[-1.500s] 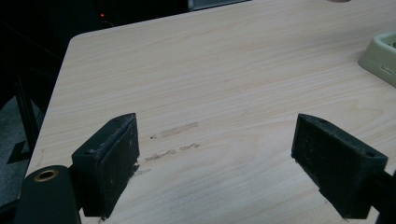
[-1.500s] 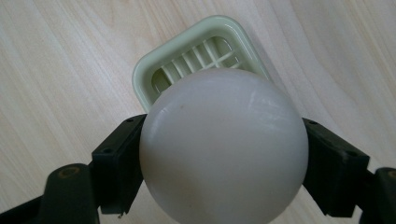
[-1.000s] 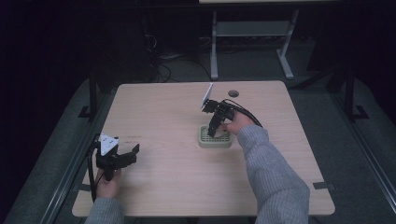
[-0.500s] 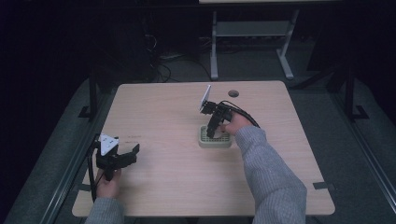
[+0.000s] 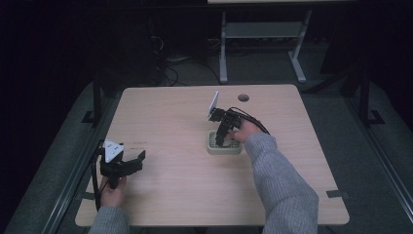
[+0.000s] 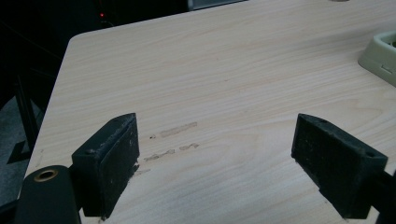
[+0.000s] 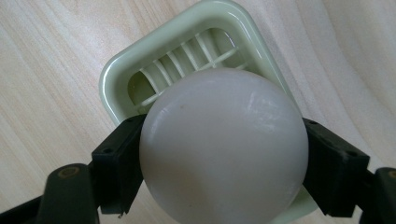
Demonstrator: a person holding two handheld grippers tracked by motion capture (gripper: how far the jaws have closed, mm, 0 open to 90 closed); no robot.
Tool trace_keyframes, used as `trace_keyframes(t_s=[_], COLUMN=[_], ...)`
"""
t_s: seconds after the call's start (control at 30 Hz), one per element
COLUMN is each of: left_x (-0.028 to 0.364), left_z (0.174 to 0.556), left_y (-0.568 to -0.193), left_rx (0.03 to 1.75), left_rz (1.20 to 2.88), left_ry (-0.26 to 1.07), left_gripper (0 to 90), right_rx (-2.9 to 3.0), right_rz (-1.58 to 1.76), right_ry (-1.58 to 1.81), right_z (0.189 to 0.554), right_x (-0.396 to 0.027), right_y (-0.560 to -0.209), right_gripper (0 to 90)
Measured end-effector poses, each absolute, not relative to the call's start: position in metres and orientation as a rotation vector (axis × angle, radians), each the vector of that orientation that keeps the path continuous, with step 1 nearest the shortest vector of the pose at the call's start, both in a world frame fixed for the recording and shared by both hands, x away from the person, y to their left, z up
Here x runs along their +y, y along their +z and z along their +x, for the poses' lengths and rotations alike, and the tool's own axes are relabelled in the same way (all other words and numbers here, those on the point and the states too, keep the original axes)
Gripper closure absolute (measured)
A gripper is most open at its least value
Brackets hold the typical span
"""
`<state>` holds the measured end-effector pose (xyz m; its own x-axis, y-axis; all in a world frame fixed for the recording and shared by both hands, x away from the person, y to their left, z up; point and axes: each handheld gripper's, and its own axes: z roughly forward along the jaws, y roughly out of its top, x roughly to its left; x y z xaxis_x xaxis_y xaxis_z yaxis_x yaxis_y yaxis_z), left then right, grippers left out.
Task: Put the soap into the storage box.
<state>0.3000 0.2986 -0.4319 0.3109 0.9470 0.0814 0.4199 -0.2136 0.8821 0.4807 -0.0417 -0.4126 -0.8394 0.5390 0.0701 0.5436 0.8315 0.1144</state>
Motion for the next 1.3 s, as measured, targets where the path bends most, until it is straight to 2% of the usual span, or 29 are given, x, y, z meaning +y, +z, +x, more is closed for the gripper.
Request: trace_keyframes(t_s=[1.3], left_x=[0.2987], left_z=[0.3], left_y=[-0.4313], left_rx=[1.23], left_rz=[1.783], left_ry=[0.843], left_gripper=[14.8], right_rx=[-3.005], right_rz=[-0.84], right_ry=[-0.168], right_z=[0.477], right_x=[-0.0422], right_y=[-0.4142], right_gripper=[22.0])
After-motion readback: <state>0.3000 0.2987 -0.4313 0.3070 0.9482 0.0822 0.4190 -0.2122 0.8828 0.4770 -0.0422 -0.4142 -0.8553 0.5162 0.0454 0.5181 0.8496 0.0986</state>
